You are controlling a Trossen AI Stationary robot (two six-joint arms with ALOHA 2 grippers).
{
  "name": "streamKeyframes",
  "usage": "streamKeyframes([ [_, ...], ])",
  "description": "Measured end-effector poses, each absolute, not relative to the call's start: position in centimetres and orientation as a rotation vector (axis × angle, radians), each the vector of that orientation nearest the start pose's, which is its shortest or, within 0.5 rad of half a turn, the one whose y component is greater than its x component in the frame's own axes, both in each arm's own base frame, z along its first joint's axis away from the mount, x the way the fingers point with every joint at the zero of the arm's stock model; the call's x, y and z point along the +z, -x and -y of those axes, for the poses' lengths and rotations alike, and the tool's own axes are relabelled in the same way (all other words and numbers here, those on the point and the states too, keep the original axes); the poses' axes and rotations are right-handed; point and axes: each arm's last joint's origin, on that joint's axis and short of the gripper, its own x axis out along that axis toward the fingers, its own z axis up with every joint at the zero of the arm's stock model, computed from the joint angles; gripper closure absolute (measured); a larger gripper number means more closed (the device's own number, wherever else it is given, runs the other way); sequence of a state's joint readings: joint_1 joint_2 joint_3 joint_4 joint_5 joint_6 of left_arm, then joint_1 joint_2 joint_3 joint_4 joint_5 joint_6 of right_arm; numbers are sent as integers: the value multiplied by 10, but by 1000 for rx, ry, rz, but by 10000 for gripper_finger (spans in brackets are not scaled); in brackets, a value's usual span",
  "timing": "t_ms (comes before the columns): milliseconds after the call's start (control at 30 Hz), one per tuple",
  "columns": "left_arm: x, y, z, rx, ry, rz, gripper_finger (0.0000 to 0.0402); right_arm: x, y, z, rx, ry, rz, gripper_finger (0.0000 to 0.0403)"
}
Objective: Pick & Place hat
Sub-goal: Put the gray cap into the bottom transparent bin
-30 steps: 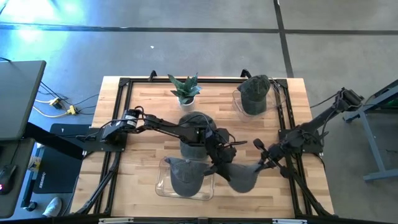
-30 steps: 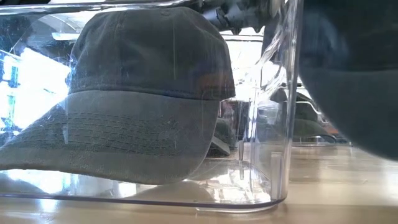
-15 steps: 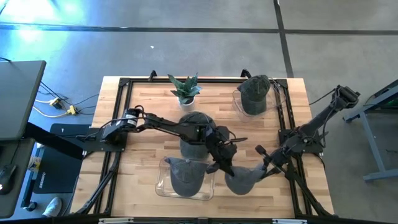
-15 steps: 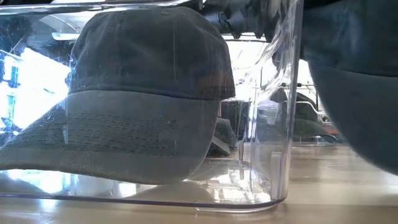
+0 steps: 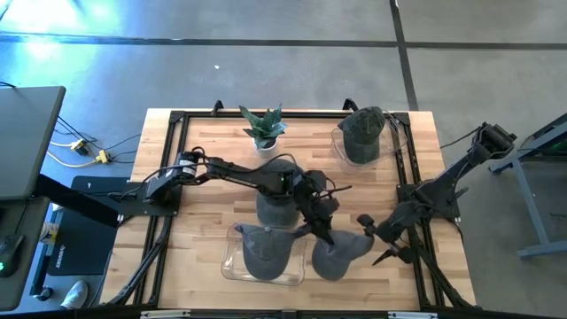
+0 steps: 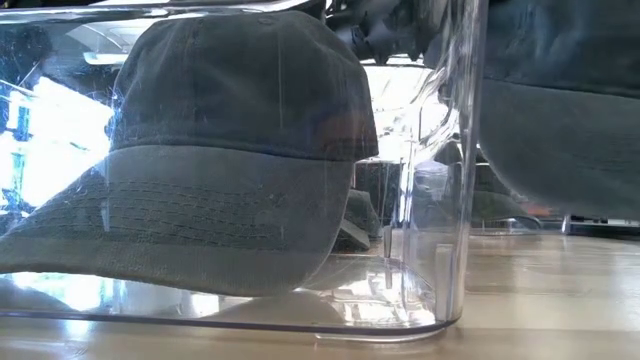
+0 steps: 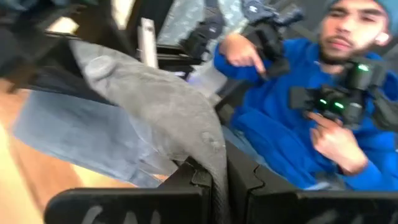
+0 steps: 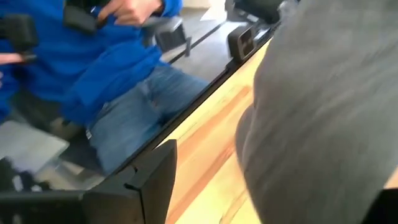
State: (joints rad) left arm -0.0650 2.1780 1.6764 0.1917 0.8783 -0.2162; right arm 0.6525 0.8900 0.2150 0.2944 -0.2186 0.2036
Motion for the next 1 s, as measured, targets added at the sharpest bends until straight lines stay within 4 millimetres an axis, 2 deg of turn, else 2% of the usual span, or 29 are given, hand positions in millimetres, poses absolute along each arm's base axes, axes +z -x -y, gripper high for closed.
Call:
streamKeyframes([
  [300,230,-491,57,-1024,310,-387,389,170,-127,-109,914,-204,-517,209],
  [533,229,-492,56,-989,302,-383,389,171,-132,-105,711,-141,-453,217],
  [700,229,-493,55,-957,298,-381,389,173,-135,-102,695,-120,-413,228],
  [800,229,-493,55,-958,298,-381,389,173,-136,-102,722,-108,-407,265],
  [1000,230,-492,47,-1007,300,-376,389,177,-133,-105,871,-70,-361,382],
])
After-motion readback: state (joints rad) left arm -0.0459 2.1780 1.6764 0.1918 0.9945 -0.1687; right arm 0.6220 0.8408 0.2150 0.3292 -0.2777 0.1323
